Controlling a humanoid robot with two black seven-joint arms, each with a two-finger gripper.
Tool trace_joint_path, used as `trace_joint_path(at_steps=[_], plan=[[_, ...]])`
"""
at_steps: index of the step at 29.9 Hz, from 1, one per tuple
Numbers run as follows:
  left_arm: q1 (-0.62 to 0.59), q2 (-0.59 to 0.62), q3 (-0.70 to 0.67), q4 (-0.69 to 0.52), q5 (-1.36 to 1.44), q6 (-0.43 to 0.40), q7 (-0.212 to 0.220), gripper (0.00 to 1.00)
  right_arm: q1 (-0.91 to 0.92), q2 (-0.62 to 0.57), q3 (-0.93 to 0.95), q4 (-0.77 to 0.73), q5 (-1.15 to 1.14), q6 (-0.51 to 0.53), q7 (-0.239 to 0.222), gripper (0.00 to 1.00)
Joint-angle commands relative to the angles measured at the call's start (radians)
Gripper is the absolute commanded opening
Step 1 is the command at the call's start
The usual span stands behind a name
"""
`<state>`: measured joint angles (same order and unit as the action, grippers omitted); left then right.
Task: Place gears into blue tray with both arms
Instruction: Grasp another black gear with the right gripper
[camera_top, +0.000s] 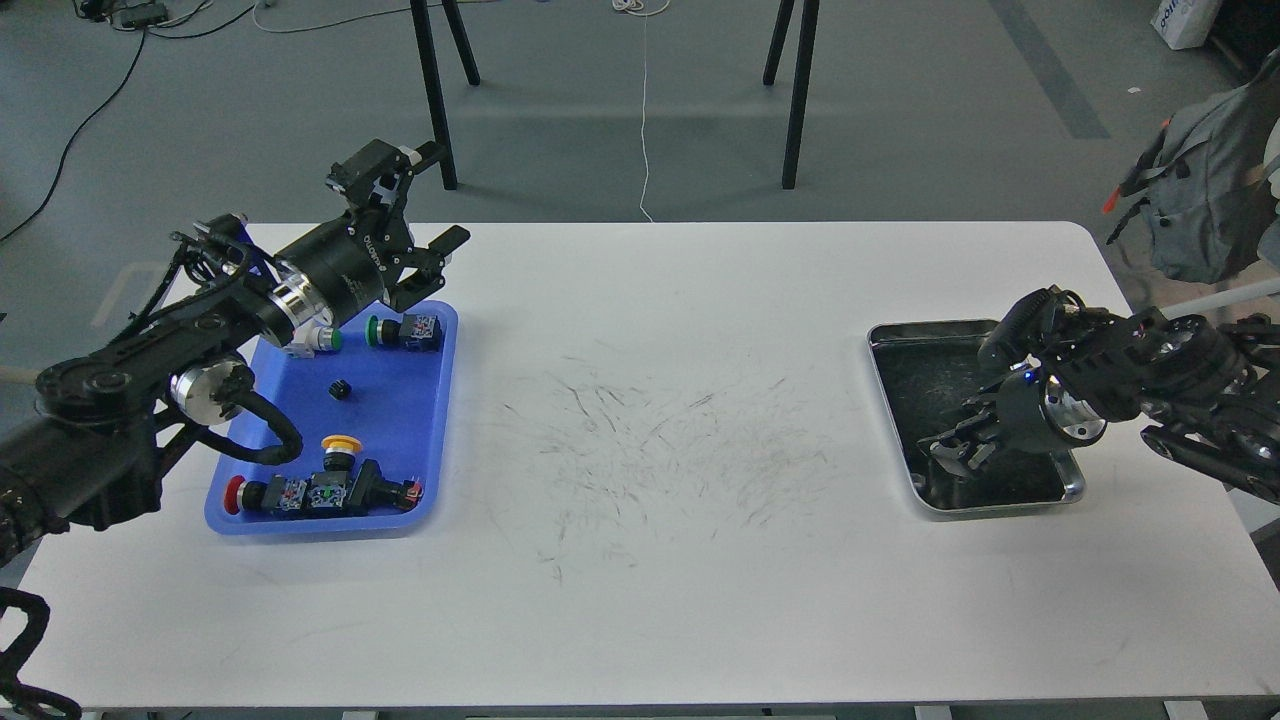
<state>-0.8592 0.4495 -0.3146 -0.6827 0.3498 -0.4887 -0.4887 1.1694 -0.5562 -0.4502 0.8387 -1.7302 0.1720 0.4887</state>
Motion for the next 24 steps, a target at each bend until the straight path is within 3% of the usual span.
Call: trace_joint_path(at_steps=[1, 9, 14, 24], plan=[[0.002, 0.000, 0.000, 0.000, 0.001, 0.000, 0.000, 1.00, -0.004, 0.001, -0.001, 0.000, 0.000, 0.000, 0.000, 0.30], [0.002, 0.000, -0.001, 0.000, -0.002, 0.000, 0.000, 1.00, 0.000, -0.001, -0.001, 0.000, -0.003, 0.000, 0.000, 0.08], [0.002, 0.000, -0.001, 0.000, -0.002, 0.000, 0.000, 1.00, 0.019, -0.002, -0.001, -0.003, -0.003, -0.008, 0.000, 0.03], [0.002, -0.012, -0.001, 0.000, -0.002, 0.000, 0.000, 1.00, 0.087, 0.004, 0.102, -0.012, 0.003, -0.091, 0.000, 0.01]])
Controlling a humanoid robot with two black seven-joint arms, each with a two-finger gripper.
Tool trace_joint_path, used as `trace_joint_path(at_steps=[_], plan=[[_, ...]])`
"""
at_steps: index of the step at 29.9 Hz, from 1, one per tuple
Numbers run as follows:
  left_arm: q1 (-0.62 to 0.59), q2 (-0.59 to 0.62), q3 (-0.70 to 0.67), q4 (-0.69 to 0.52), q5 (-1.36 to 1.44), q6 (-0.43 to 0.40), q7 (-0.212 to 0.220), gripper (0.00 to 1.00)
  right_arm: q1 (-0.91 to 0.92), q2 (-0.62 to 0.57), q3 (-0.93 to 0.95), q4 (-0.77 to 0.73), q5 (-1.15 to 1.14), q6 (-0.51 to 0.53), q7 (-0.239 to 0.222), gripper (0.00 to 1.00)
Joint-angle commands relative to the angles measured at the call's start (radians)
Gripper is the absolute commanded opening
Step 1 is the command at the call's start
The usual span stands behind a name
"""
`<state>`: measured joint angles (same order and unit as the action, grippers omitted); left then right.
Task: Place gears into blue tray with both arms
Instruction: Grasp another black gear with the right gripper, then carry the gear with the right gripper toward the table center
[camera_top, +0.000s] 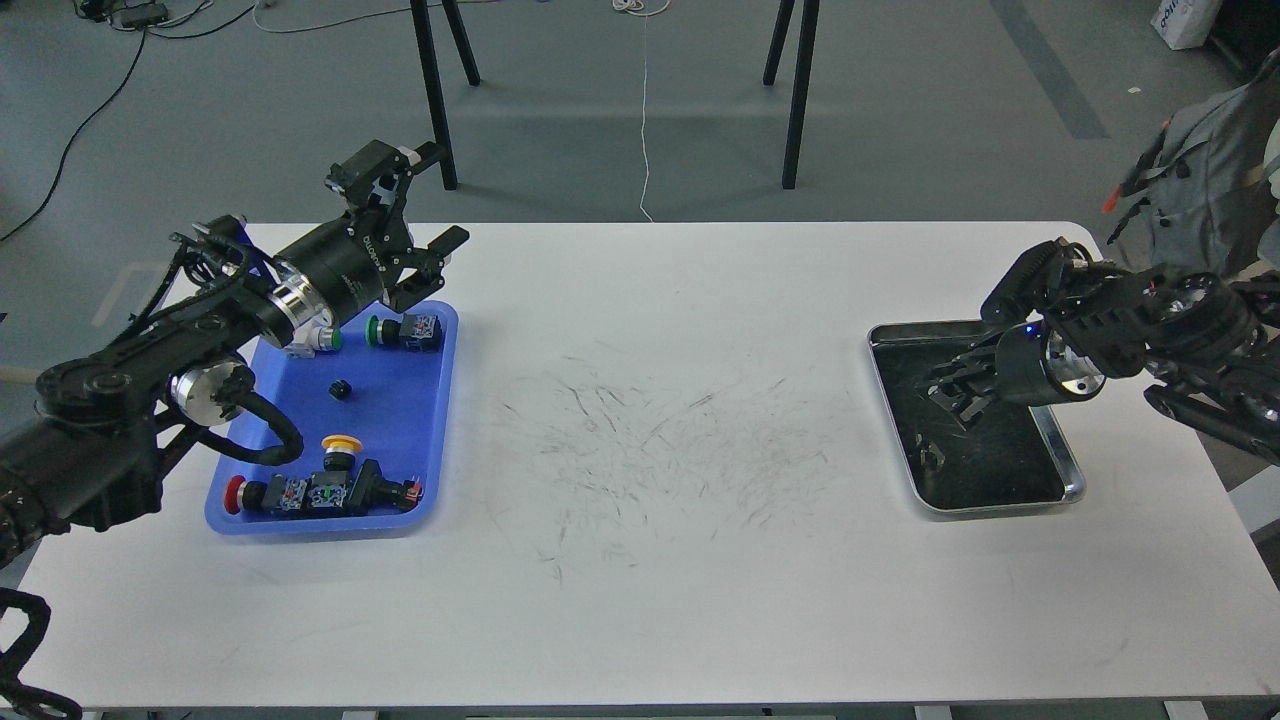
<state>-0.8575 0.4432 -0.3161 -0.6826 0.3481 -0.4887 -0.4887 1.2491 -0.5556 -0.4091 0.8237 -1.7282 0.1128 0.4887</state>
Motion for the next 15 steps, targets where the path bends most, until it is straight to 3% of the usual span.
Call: trace_joint_path(at_steps=[1, 9, 15], plan=[[0.000, -0.005, 0.000, 0.000, 0.000, 0.001, 0.000, 1.00, 0.007, 0.009, 0.088, 0.008, 0.002, -0.044, 0.000, 0.01], [-0.003, 0.008, -0.001, -0.006, -0.024, 0.013, 0.000, 1.00, -0.034, 0.144, 0.305, 0.041, 0.012, -0.257, 0.000, 0.01], [-0.003, 0.011, -0.003, -0.009, -0.035, 0.019, 0.000, 1.00, -0.098, 0.284, 0.320, 0.060, 0.009, -0.378, 0.000, 0.01]])
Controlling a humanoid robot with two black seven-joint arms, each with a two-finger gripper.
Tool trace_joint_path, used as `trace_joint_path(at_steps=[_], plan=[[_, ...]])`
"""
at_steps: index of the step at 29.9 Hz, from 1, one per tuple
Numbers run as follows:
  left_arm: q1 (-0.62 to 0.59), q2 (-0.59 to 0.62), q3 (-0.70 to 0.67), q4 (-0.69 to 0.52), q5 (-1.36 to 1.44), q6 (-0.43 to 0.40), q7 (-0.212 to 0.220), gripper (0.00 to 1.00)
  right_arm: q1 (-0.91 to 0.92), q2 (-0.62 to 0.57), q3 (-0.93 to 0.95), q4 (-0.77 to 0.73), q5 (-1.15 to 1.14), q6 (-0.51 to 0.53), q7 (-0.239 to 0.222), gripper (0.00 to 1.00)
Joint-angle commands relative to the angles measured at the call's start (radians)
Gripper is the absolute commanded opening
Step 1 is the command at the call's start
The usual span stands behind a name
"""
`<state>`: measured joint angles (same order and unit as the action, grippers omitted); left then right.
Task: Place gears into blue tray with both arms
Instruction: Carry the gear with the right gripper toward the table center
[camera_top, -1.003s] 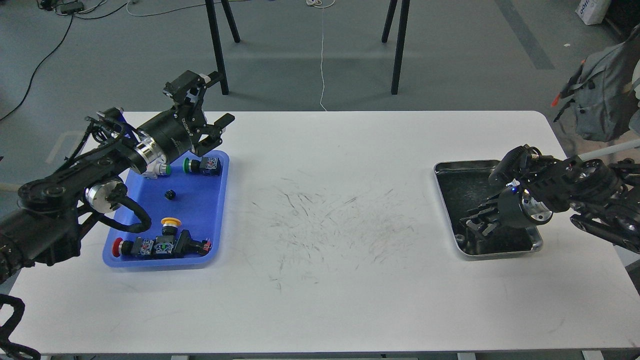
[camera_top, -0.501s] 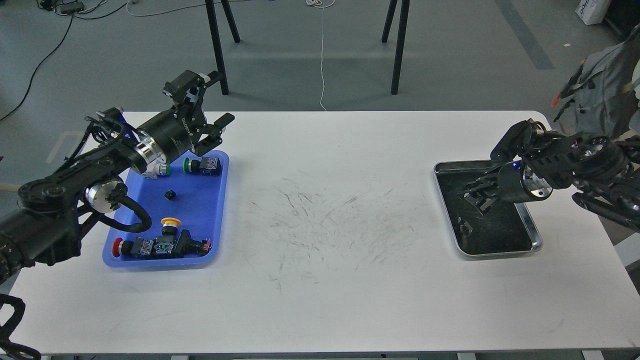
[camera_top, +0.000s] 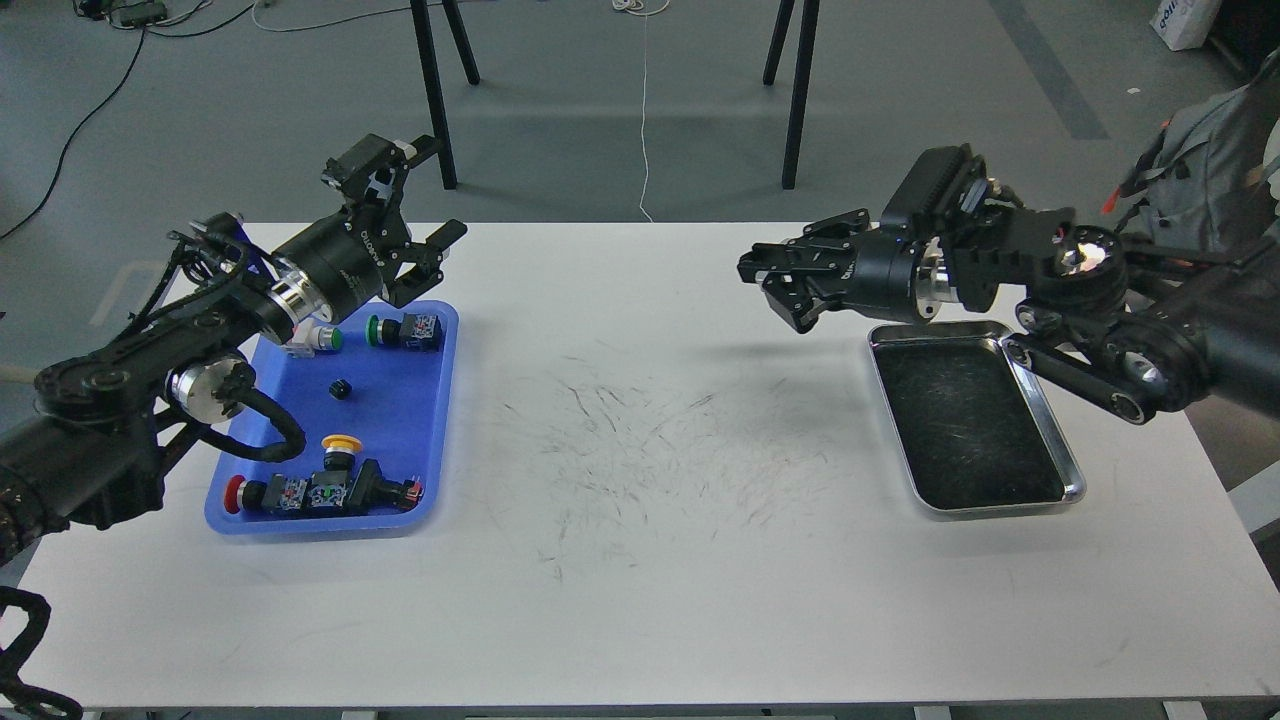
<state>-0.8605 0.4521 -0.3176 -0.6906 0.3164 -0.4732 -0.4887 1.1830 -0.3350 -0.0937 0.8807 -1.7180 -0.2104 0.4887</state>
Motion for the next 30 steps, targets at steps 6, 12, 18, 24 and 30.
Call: trace_joint_path(at_steps=[6, 12, 18, 24, 30], plan=[[0.000, 0.004, -0.001, -0.001, -0.003, 0.007, 0.000, 1.00, -0.086, 0.165, -0.003, 0.001, -0.006, -0.096, 0.000, 0.01], [0.000, 0.002, -0.001, -0.003, -0.003, 0.008, 0.000, 1.00, -0.157, 0.212, -0.015, -0.011, -0.021, -0.110, 0.000, 0.01], [0.001, 0.004, -0.001, -0.003, -0.003, 0.008, 0.000, 1.00, -0.195, 0.266, -0.086, -0.048, -0.057, -0.153, 0.000, 0.01], [0.001, 0.004, -0.001, -0.003, -0.003, 0.010, 0.000, 1.00, -0.217, 0.278, -0.090, -0.072, -0.072, -0.155, 0.000, 0.01], [0.001, 0.004, -0.001, -0.003, -0.003, 0.010, 0.000, 1.00, -0.229, 0.295, -0.092, -0.097, -0.084, -0.158, 0.000, 0.01]])
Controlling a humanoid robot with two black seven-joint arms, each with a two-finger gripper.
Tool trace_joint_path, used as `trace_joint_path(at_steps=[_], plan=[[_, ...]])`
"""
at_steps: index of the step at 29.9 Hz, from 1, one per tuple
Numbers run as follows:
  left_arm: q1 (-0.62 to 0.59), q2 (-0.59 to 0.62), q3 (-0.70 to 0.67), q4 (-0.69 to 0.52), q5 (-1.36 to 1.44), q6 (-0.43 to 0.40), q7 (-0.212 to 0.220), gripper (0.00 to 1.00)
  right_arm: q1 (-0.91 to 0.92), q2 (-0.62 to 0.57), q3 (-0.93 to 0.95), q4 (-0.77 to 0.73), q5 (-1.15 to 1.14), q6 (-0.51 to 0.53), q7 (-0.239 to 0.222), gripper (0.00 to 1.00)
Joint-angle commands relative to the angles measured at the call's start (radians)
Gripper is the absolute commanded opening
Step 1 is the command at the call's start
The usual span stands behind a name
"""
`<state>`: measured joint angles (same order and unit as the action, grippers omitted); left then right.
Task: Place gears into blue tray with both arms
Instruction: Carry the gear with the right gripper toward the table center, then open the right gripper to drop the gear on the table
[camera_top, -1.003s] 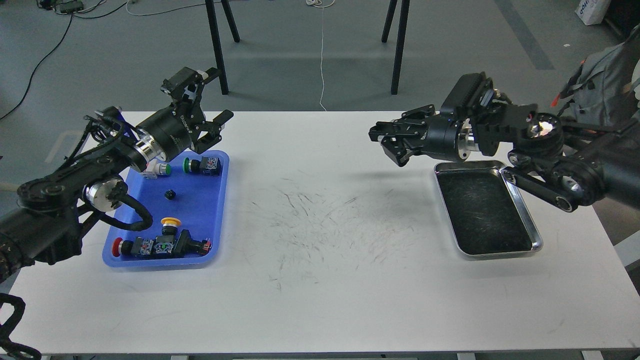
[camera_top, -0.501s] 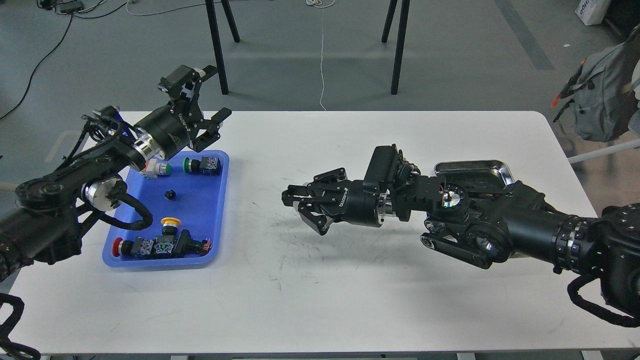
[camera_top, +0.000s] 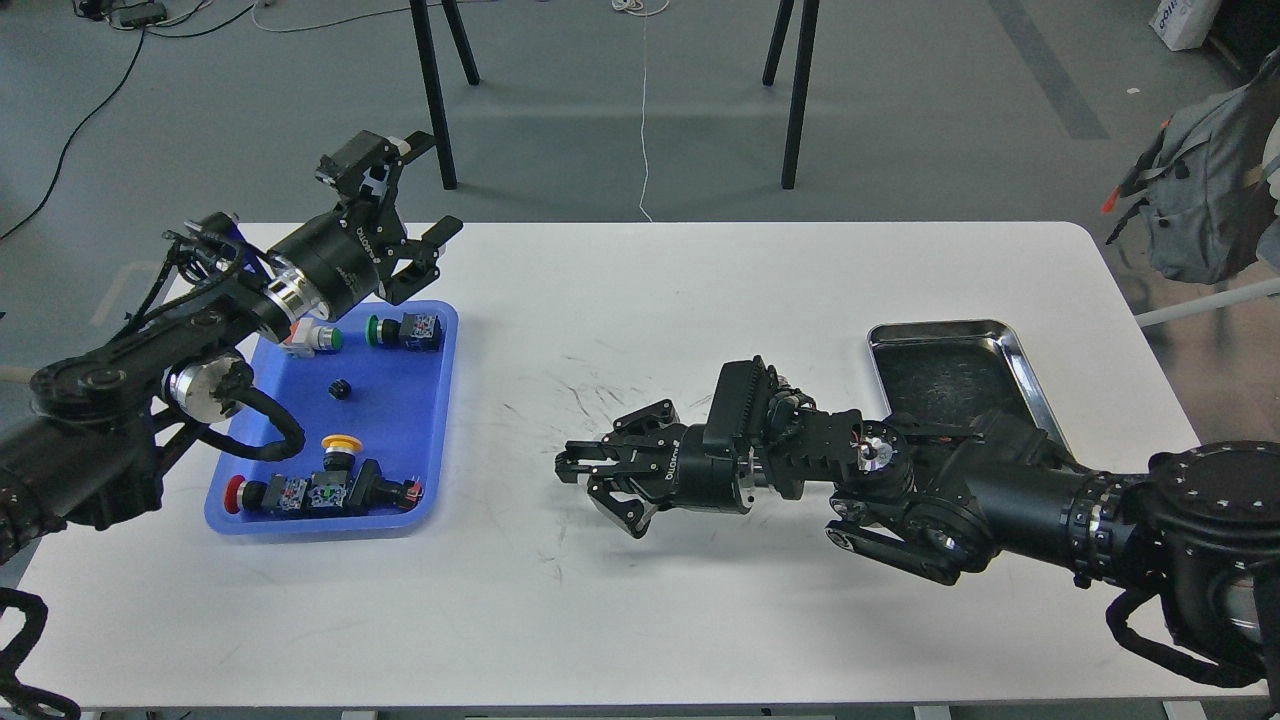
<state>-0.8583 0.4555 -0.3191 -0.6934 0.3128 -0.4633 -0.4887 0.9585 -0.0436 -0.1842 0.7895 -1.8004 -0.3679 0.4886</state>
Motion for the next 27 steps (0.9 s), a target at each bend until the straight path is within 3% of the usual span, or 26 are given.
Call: trace_joint_path(at_steps=[1, 11, 14, 17, 19, 20, 23, 27], plan=[[-0.001, 0.000, 0.000, 0.000, 0.000, 0.000, 0.000, 1.00, -0.006, 0.004, -0.003, -0.007, -0.002, 0.000, 0.000, 0.01], [0.013, 0.000, 0.000, 0.000, 0.000, 0.000, 0.000, 1.00, -0.014, 0.005, -0.043, -0.022, -0.002, 0.000, 0.000, 0.02], [0.015, 0.000, 0.000, 0.000, 0.000, 0.000, 0.000, 1.00, -0.014, 0.005, -0.043, -0.032, -0.001, 0.000, 0.000, 0.08], [0.015, 0.002, 0.000, 0.000, 0.000, 0.000, 0.000, 1.00, -0.015, 0.004, -0.043, -0.035, 0.001, -0.002, 0.000, 0.22], [0.015, 0.002, 0.000, 0.000, 0.000, 0.000, 0.000, 1.00, -0.014, 0.004, -0.041, -0.035, 0.003, -0.002, 0.000, 0.45], [0.015, 0.002, 0.000, 0.000, 0.000, 0.000, 0.000, 1.00, -0.014, 0.004, -0.040, -0.033, 0.004, -0.002, 0.000, 0.52], [0.015, 0.002, 0.000, 0.000, 0.000, 0.015, 0.000, 1.00, -0.014, 0.002, -0.034, -0.032, 0.007, -0.005, 0.000, 0.53], [0.015, 0.003, 0.000, 0.000, 0.000, 0.023, 0.000, 1.00, -0.015, 0.002, -0.032, -0.029, 0.012, -0.006, 0.000, 0.63]])
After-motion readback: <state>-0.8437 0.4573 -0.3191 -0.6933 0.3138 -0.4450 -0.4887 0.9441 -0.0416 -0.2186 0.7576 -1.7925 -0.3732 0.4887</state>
